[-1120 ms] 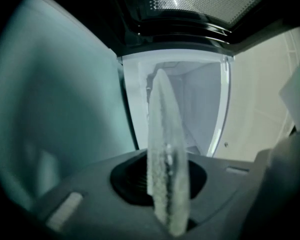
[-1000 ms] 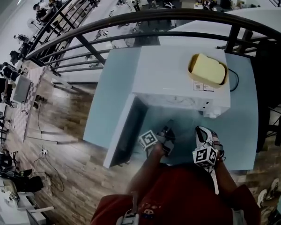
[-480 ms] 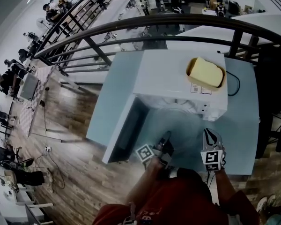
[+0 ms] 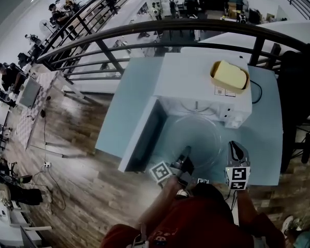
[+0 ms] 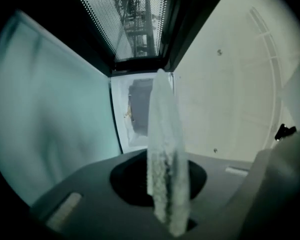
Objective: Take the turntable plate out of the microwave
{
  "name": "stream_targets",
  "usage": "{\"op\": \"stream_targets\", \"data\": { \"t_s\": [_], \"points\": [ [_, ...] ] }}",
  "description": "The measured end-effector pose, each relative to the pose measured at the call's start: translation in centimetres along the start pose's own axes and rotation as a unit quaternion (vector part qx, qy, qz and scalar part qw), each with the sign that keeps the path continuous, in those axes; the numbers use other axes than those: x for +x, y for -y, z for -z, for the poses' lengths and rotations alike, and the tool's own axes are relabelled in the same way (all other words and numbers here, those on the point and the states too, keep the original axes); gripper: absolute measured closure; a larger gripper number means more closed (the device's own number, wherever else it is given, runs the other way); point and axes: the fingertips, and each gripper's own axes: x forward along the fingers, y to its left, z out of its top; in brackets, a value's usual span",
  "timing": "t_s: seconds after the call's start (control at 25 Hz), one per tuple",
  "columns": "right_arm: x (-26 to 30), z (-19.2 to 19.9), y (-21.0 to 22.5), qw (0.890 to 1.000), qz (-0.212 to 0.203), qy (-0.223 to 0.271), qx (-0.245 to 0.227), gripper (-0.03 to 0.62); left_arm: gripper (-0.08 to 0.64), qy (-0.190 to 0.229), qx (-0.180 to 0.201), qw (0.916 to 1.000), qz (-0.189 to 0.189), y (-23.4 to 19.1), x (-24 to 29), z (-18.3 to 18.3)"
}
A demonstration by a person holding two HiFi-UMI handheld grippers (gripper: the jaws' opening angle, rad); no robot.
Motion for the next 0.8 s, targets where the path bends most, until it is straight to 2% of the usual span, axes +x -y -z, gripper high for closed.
{"op": "stream_targets", "data": {
  "t_s": [0.16,0.44,0.52,0.8],
  "points": [
    [-2.4,-1.0,-0.9,1.0,0.012,0.01,0.0,0.571,0.534,-0.004,0.021,0.9997,-0.009,1.5,-2.2,0.4],
    [-6.1,-4.2,-1.9,0.998,0.035,0.043,0.019,0.571,0.534,0.013,0.015,0.9998,-0.001,5.4,-5.1,0.5],
    [-7.0,-5.3,-2.2,0.997,0.039,0.055,0.024,0.571,0.534,0.014,0.027,0.9995,-0.002,6.4,-5.9,0.3],
    [-9.1,-9.2,-2.6,0.994,0.054,0.091,0.033,0.571,0.532,0.023,0.039,0.9985,0.029,10.8,-6.8,-0.8]
  ]
}}
